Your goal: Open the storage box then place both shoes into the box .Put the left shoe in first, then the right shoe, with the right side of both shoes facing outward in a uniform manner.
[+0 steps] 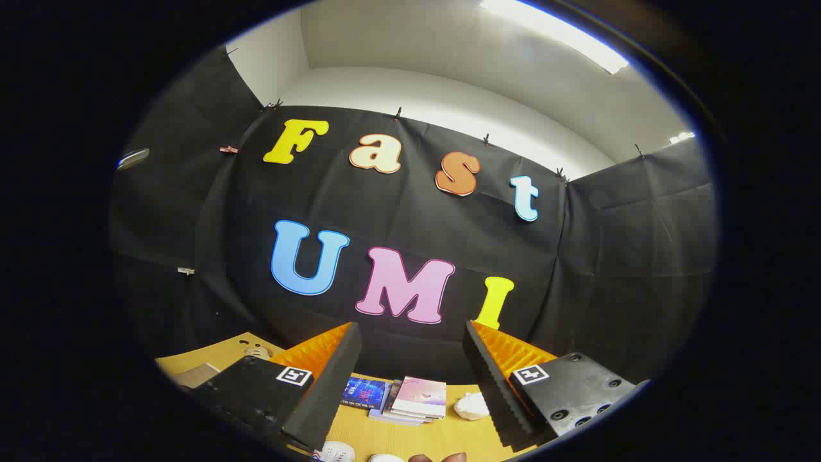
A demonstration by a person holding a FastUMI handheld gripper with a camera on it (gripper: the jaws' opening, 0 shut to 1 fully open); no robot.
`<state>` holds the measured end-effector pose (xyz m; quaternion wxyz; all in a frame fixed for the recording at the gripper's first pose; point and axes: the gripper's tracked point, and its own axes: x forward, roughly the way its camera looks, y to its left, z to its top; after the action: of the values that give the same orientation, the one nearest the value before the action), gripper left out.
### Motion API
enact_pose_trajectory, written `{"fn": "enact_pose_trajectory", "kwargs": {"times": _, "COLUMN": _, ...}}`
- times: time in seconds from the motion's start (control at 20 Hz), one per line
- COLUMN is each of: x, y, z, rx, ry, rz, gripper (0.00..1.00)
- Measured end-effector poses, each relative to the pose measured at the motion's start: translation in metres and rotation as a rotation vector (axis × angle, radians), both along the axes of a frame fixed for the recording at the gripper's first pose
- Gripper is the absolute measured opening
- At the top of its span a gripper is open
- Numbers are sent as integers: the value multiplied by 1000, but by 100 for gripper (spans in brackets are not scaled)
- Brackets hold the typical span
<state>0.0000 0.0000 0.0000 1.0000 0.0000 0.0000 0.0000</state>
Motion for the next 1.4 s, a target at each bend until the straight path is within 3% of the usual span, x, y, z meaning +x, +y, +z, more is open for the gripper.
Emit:
{"fn": "enact_pose_trajectory", "kwargs": {"times": 0.35, "x": -7, "y": 7, "z": -1, "rx": -39, "ry": 7, "rz": 5, "gripper": 97}}
{"fn": "enact_pose_trajectory", "kwargs": {"times": 1.25, "x": -6, "y": 31, "z": -3, "rx": 1, "ry": 14, "rz": 62, "gripper": 97}}
{"fn": "enact_pose_trajectory", "kwargs": {"times": 1.4, "x": -6, "y": 41, "z": -6, "rx": 7, "ry": 16, "rz": 104, "gripper": 97}}
